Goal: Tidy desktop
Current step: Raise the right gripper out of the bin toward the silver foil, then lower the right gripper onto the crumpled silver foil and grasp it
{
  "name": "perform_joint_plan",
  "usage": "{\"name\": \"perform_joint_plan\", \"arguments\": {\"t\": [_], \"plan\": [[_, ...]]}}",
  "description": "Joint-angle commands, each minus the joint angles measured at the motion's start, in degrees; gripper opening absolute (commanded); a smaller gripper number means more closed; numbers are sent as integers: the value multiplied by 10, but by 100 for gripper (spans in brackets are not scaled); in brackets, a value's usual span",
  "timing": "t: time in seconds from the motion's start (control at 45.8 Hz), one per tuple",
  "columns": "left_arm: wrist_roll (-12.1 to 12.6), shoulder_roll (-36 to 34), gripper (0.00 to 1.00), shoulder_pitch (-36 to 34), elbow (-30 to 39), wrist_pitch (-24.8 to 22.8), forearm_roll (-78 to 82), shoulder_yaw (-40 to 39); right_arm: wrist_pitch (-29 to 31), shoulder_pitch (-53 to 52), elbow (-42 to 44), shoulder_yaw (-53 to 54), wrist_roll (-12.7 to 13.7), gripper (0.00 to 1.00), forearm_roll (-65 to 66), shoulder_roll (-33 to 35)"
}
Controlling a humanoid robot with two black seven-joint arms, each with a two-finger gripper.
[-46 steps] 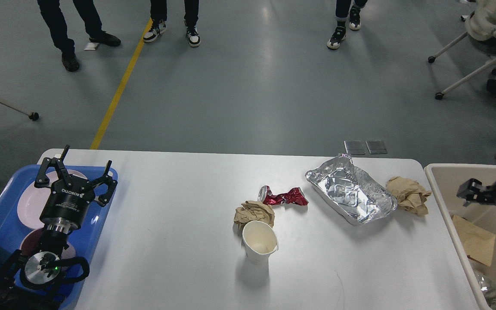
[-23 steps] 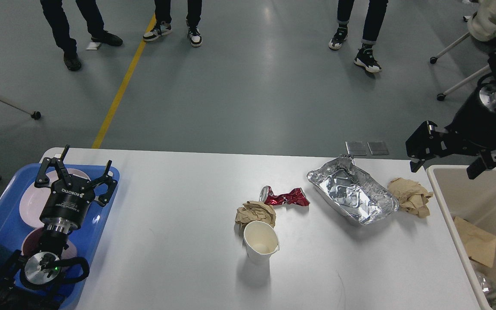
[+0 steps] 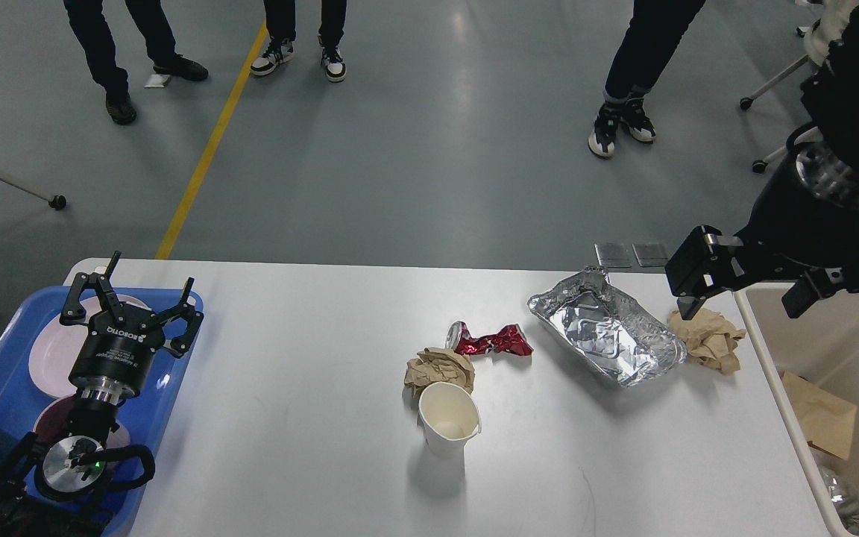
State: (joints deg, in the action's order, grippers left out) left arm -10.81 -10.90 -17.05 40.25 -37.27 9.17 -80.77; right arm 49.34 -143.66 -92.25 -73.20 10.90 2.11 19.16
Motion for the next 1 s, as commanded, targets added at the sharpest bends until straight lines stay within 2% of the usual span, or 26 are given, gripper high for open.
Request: {"name": "perform_joint_plan", "arguments": {"t": [0.0,0.065,0.218,0.284,0.415,0.502,0.611,0.72,0.982], "plan": [[0,0,96,0,0,0,1,0,-15,20,8,7,-1,100,-3,4],[1,0,96,0,0,0,1,0,-48,42,17,7,-2,100,-28,4],[1,0,96,0,0,0,1,0,-172,126,44,2,3,100,-166,-1],[1,0,96,0,0,0,1,0,-194,171,67,3,3,100,-212,-3],[1,0,96,0,0,0,1,0,-196,251,150,15,4,100,-343,-4],[1,0,96,0,0,0,1,0,-218,269,168,17,4,100,-395,-23],[1,0,96,0,0,0,0,0,-254,282,172,52,3,100,-347,-73],[1,0,96,0,0,0,1,0,-277,326,200,118,3,100,-183,-101],[1,0,96,0,0,0,1,0,-282,447,296,164,-4,100,89,-140]]}}
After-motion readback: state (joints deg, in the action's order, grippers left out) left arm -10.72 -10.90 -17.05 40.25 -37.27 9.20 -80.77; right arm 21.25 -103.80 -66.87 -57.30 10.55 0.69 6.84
